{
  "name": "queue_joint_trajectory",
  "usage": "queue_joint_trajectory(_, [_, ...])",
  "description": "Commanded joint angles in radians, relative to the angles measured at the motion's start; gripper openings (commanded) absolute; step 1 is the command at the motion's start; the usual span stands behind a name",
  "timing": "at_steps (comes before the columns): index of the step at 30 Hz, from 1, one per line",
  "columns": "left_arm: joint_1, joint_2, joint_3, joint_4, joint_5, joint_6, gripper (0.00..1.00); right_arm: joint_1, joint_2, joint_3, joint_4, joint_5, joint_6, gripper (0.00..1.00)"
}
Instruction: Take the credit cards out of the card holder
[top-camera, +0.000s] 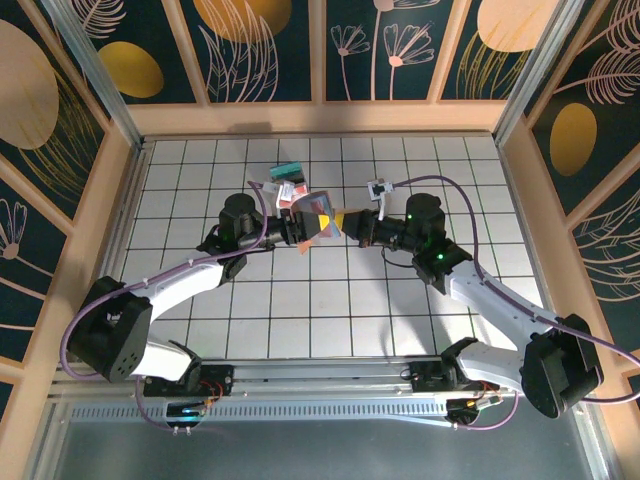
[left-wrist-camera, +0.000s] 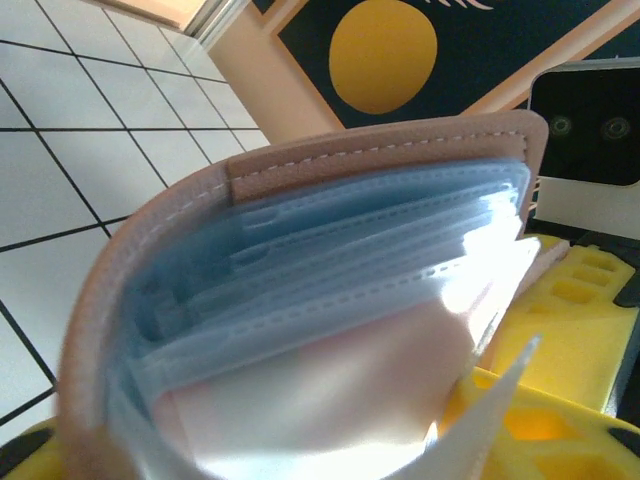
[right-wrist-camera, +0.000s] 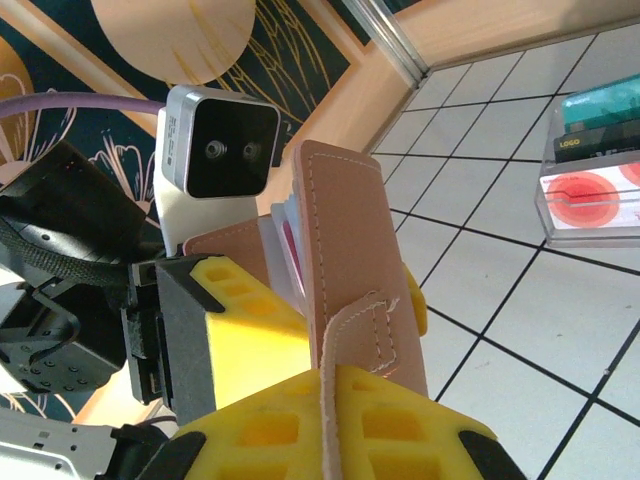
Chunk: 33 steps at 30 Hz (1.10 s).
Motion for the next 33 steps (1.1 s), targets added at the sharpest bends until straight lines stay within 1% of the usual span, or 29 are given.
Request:
queue_joint_trajectory(1, [-0.007, -0.018, 0.025, 0.019, 0.021, 0.009, 0.49, 0.007, -0.009, 0.030, 0.009, 0.025, -0.023, 0.00])
queue_joint_trajectory(3, [-0.006, -0.024, 0.019, 0.012, 0.013, 0.012, 0.49, 0.008, -0.008, 0.031, 0.004, 0.023, -0.022, 0.00])
queue_joint_trajectory(4, [-0.005, -0.028, 0.018, 0.010, 0.009, 0.011, 0.49, 0.008, -0.007, 0.033, 0.003, 0.021, -0.022, 0.02])
queue_joint_trajectory(6, [-0.006, -0.033, 0.013, 0.009, 0.006, 0.009, 0.49, 0.008, -0.007, 0.036, -0.002, 0.010, -0.022, 0.18])
queue_joint_trajectory(8, [-0.006, -0.035, 0.013, 0.007, 0.005, 0.009, 0.47, 0.008, -0.009, 0.037, -0.005, 0.006, -0.025, 0.29])
queue_joint_trajectory(11, [-0.006, -0.039, 0.010, 0.012, 0.003, 0.008, 0.45, 0.007, -0.013, 0.032, 0.006, -0.010, -0.020, 0.36])
queue_joint_trajectory(13, [-0.006, -0.041, 0.008, 0.016, 0.004, 0.007, 0.45, 0.008, -0.011, 0.030, 0.018, -0.024, -0.017, 0.37])
queue_joint_trajectory(14, [-0.007, -0.040, 0.007, 0.022, 0.006, 0.004, 0.45, 0.008, -0.010, 0.030, 0.017, -0.025, -0.015, 0.37])
queue_joint_trajectory(15, [-0.005, -0.042, 0.007, 0.024, 0.009, 0.002, 0.45, 0.008, -0.008, 0.030, 0.016, -0.025, -0.016, 0.35])
queue_joint_trajectory(21, [-0.005, -0.046, 0.006, 0.027, 0.014, 0.002, 0.46, 0.008, 0.001, 0.026, 0.037, -0.031, -0.009, 0.18])
queue_joint_trajectory(24, [-0.006, -0.049, 0.001, 0.024, 0.007, 0.001, 0.49, 0.007, -0.001, 0.025, 0.046, -0.036, -0.005, 0.08])
queue_joint_trajectory(25, [-0.005, -0.048, 0.001, 0.024, 0.006, 0.001, 0.50, 0.007, -0.002, 0.026, 0.045, -0.036, -0.005, 0.06])
queue_joint_trajectory(28, [-0.006, -0.045, -0.003, 0.024, 0.006, -0.003, 0.61, 0.003, -0.005, 0.027, 0.042, -0.033, -0.002, 0.00])
queue_joint_trajectory(33, [-0.006, -0.036, 0.001, 0.020, 0.018, -0.005, 0.76, 0.002, -0.018, 0.030, 0.023, 0.001, 0.000, 0.00])
